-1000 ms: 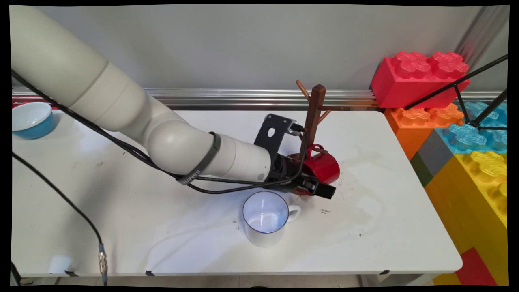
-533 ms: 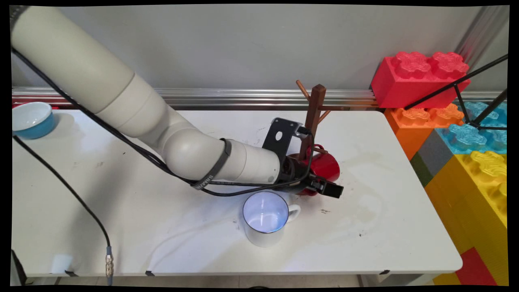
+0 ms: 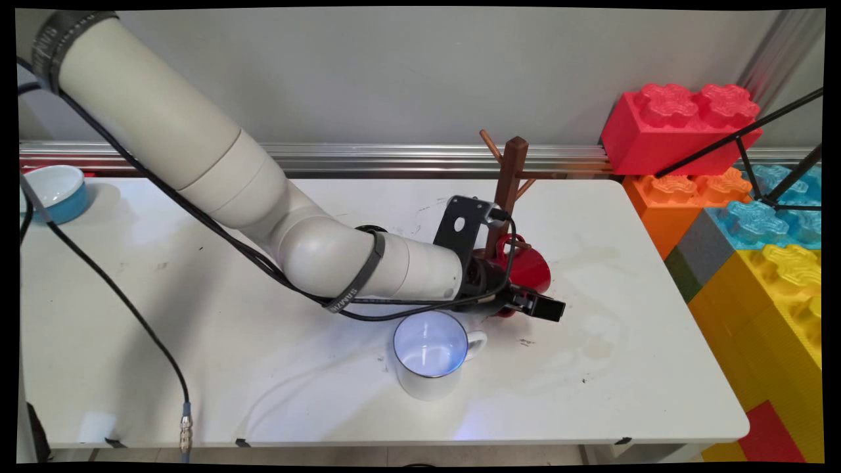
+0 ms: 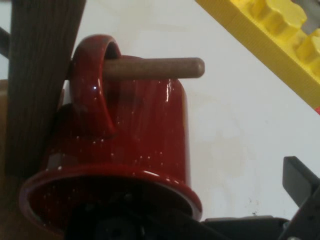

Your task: Pick up the red mug from the rack

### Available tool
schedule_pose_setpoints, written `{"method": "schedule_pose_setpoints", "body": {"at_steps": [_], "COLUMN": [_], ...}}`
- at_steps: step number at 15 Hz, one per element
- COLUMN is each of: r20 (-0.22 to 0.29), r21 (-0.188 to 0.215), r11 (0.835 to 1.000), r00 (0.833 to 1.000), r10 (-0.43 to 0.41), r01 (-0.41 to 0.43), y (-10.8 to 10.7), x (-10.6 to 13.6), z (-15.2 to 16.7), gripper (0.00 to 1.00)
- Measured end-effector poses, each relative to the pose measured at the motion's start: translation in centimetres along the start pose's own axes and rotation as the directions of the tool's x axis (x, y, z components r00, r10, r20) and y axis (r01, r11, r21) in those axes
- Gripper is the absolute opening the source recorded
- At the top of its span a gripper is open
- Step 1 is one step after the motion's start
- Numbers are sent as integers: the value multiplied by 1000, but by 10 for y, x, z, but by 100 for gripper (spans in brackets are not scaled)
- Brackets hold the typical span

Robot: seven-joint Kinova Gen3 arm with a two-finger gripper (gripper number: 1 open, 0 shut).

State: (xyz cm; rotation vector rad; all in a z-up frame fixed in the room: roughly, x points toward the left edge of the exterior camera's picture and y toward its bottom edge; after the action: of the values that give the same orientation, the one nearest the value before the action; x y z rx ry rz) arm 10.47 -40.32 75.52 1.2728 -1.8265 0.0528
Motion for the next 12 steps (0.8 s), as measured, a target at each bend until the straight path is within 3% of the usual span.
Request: {"method": "schedule_pose_setpoints", "body": {"at_steps": [3, 4, 12], "r20": [-4, -6, -15], "r21": [-3, -3, 3], "r11": [1000, 1000, 1000], "r00": [1000, 1000, 1000], "r10": [-5, -7, -27], "r01": [5, 7, 27], "y": [0, 0, -2], "x": [0, 0, 1], "z": [2, 2, 1], "gripper": [100, 0, 0]}}
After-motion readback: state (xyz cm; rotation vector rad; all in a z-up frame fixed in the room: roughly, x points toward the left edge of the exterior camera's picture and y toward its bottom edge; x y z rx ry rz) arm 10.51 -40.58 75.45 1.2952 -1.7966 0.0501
